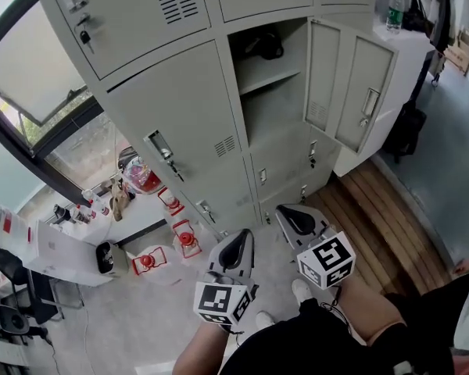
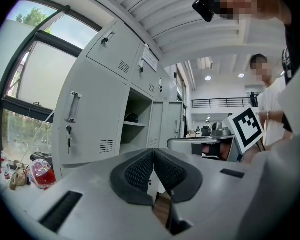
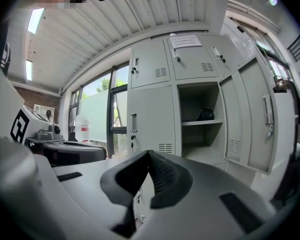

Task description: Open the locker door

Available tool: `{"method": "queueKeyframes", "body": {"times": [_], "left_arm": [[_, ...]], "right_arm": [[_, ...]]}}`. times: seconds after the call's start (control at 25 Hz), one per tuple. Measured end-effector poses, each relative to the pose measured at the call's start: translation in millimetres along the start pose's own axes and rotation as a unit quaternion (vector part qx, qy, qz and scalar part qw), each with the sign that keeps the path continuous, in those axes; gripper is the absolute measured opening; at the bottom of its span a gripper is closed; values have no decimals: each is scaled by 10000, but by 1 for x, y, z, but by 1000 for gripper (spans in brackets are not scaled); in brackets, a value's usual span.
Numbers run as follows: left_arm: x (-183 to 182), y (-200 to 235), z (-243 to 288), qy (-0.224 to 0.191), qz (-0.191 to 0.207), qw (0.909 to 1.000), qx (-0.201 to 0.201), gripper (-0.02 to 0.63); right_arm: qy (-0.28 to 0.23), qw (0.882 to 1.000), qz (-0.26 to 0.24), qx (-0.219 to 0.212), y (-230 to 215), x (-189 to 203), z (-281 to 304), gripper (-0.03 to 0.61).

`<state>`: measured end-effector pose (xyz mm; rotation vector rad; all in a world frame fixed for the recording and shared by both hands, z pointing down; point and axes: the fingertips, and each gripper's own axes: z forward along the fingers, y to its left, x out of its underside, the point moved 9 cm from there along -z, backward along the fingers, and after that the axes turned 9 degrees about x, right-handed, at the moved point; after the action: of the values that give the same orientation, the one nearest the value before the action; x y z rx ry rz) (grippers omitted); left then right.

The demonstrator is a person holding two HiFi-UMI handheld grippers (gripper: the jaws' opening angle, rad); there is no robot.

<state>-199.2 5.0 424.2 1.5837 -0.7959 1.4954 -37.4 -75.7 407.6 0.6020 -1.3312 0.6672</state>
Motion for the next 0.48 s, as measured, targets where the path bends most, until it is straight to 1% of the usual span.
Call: {"method": "queueKeyframes", "body": {"times": [0.32,0.48], "left_arm": [[0,-14,-5,-27,46,9993,382,17],[1,-21,-4,3,73,9987,502,17]], "right_arm": [[8,9993,92,355,8,6,-30,54],[16,9989,142,438,9,9,-40,54]]}}
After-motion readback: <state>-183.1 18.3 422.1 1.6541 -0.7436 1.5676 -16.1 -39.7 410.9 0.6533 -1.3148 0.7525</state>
